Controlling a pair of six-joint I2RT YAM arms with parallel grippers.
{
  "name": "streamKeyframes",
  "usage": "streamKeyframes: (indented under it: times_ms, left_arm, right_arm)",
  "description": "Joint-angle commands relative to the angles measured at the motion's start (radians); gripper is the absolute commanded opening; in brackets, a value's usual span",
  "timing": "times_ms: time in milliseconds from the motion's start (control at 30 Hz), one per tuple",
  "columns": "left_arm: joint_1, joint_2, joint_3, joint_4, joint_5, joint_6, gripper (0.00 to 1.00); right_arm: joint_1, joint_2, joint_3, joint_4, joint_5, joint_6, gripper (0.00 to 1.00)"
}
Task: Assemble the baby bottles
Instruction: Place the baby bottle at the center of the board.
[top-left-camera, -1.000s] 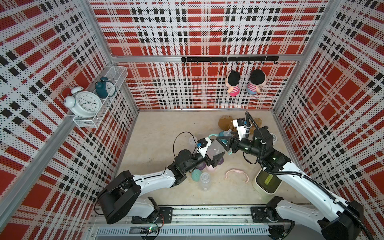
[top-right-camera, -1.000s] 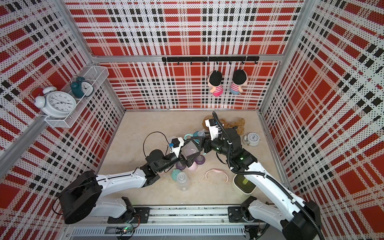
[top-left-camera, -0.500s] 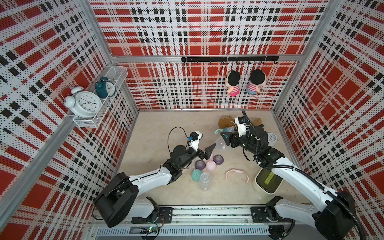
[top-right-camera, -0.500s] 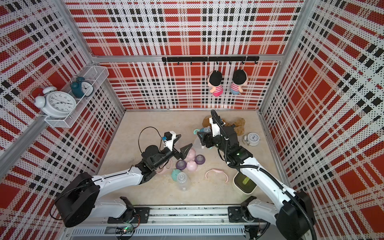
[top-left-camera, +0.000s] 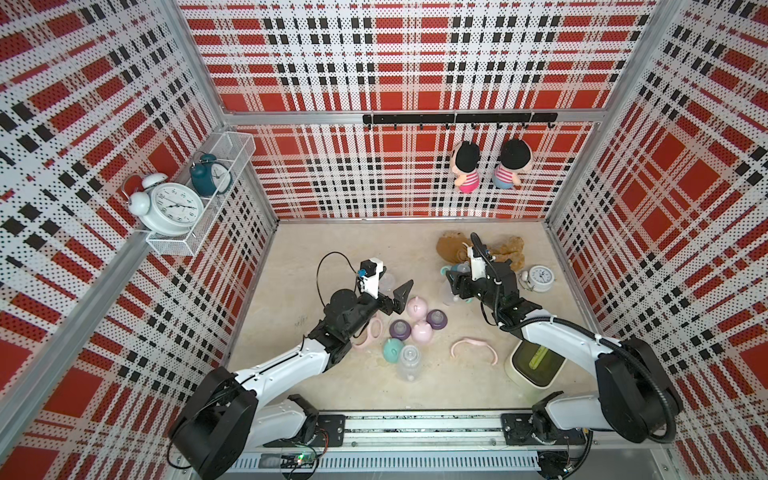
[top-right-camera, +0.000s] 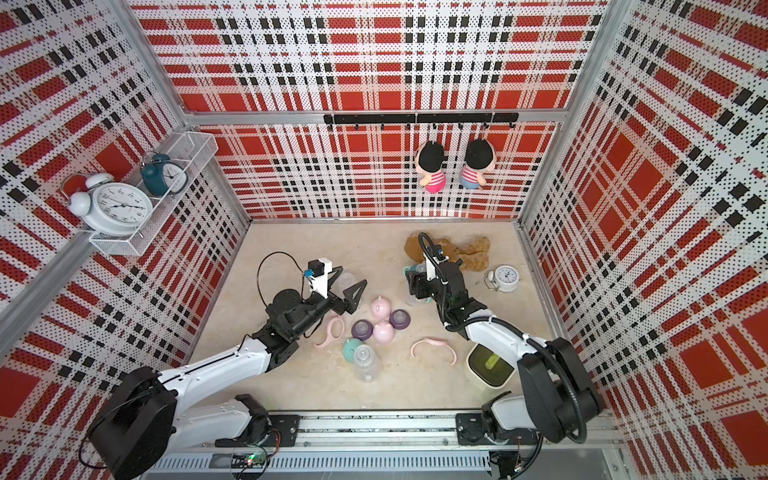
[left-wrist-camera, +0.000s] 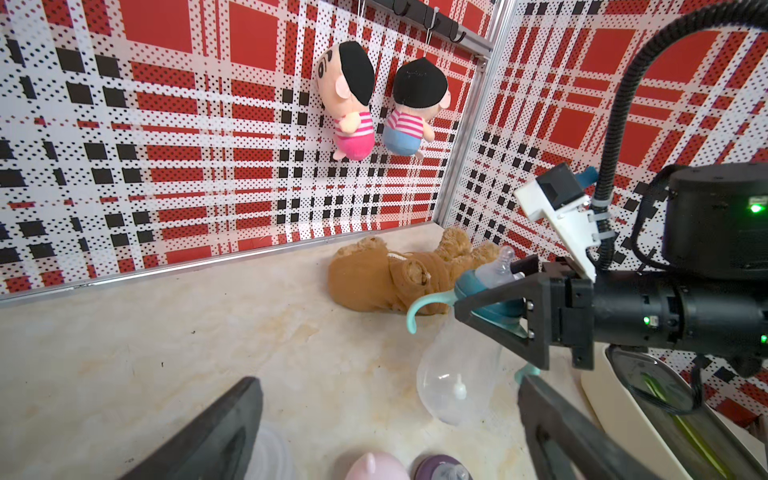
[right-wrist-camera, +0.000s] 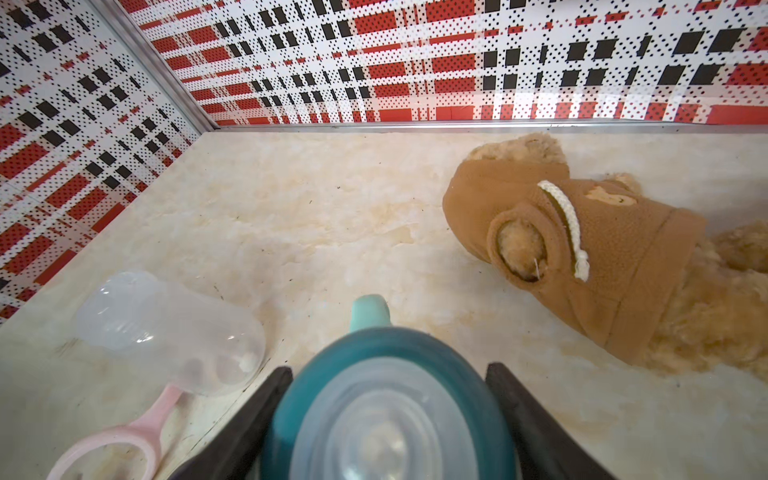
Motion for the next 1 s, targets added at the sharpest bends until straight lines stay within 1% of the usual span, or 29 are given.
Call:
streamKeyframes:
  times_ms: [0, 267, 433, 567, 667, 733, 967]
  left_arm:
    - [0.007, -0.007, -0.009, -0.016, -0.002, -0.005, 0.98]
    - [0.021, -0.010, -0.011, -0.028, -0.005, -0.006, 0.98]
    - [0.030, -0.017, -0.014, -0.033, 0.001, -0.006, 0.98]
    - [0.032, -0.017, -0.014, -0.036, 0.002, -0.005, 0.98]
    - [0.033, -0.014, -0.012, -0.036, 0.006, -0.005, 0.98]
    - [0.033, -0.010, -0.010, -0.036, 0.010, -0.003, 0.98]
    - [0.033, -0.006, -0.009, -0.036, 0.013, -0.004, 0.98]
  right_arm:
    - [-0.008, 0.039, -0.005, 0.170, 0.044, -0.039, 0.56]
    - [-0.008, 0.146, 0.026, 0.236, 0.087, -0.091, 0.57]
    - [-0.008, 0.176, 0.017, 0.264, 0.093, -0.100, 0.59]
    - [-0.006, 0.179, 0.002, 0.273, 0.096, -0.101, 0.65]
    - [0.000, 0.178, -0.003, 0.265, 0.083, -0.113, 0.76]
    - [0.005, 0.179, 0.000, 0.253, 0.069, -0.122, 0.82]
    - [0.012, 0.174, -0.001, 0.240, 0.068, -0.133, 0.83]
